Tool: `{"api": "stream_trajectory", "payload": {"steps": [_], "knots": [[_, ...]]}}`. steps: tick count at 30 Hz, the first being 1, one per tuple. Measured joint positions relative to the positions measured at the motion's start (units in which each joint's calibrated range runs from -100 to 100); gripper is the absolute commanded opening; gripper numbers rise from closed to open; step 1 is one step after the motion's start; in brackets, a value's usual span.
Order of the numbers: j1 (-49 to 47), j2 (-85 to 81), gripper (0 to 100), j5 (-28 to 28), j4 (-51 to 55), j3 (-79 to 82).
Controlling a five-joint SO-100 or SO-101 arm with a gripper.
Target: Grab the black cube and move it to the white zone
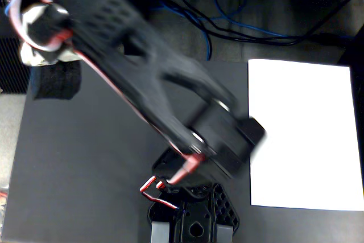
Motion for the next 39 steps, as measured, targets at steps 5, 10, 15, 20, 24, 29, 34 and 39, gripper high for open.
{"api": "stream_trajectory", "payload": {"steps": [5, 10, 15, 20, 24, 29, 34, 39], "knots": [[9.2, -19.6, 1, -3.6, 7.3, 0.0], [29.5, -31.6, 1, -5.5, 9.0, 0.0], [49.1, -38.8, 1, -5.9, 9.0, 0.0], [56.1, -45.2, 1, -7.3, 9.0, 0.0], [59.7, -49.4, 1, -7.4, 9.0, -0.1], [75.6, -49.5, 1, -7.4, 8.8, -0.1], [84.3, -43.6, 1, -7.4, 1.7, -0.1], [90.5, -18.4, 1, -7.4, -6.9, 0.0]]}}
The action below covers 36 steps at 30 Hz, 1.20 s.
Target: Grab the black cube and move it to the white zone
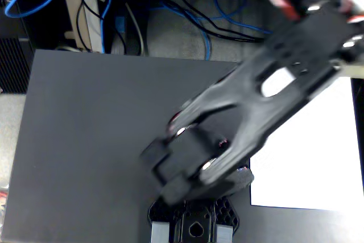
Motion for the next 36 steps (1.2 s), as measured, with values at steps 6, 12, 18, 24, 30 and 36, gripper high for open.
{"api": "stream_trajectory", "payload": {"steps": [6, 12, 18, 24, 30, 36], "knots": [[1.4, 20.0, 2, 1.6, -1.5, 0.0], [1.4, 43.6, 2, 5.4, -1.5, 0.0], [-2.2, 44.9, 2, 6.1, -1.5, 4.4], [-2.1, 44.9, 2, 6.3, -1.4, 4.4], [-2.1, 44.9, 38, 8.8, -1.4, 4.4], [-2.1, 44.9, 42, 15.9, 5.8, 4.4]]}}
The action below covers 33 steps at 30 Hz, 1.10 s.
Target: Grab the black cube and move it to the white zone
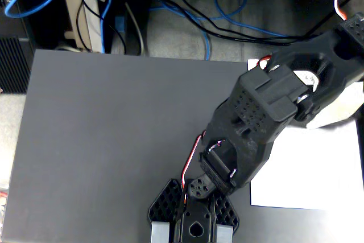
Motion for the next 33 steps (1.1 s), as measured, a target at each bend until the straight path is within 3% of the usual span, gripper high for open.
{"api": "stream_trajectory", "payload": {"steps": [4, 9, 15, 20, 23, 27, 33], "knots": [[2.7, 0.0, 42, 4.6, 2.4, 0.0], [3.2, -0.2, 42, 5.4, 2.7, 0.0], [0.1, -20.8, 41, 5.2, 6.5, 5.6], [-5.2, -33.0, 38, 2.3, 6.6, 8.9], [-8.1, -36.5, 24, 0.1, 6.8, 8.9], [-20.0, -43.2, 1, -9.0, 2.1, 8.9], [-31.7, -60.8, 2, -16.5, 1.8, 8.9]]}}
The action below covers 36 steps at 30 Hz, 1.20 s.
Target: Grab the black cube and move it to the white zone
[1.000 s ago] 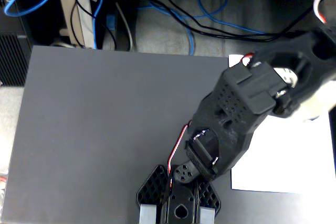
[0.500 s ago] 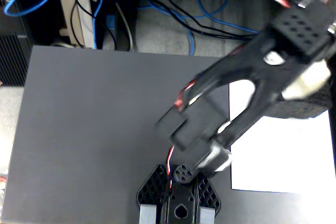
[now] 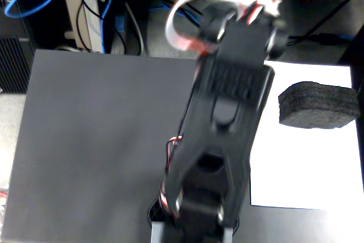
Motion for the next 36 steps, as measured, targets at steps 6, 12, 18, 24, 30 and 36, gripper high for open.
{"api": "stream_trajectory", "payload": {"steps": [6, 12, 18, 24, 30, 36], "knots": [[-11.4, -13.7, 2, -8.8, 0.0, 0.0], [-19.9, -33.0, 2, -14.7, 0.6, 4.9], [-22.9, -45.7, 2, -18.5, 0.6, 16.8], [-14.4, -46.0, 2, -19.6, 0.3, 17.9], [-12.7, -46.0, 2, -21.2, -8.2, 38.4], [-12.6, -46.1, 2, -23.1, -9.1, 40.6]]}}
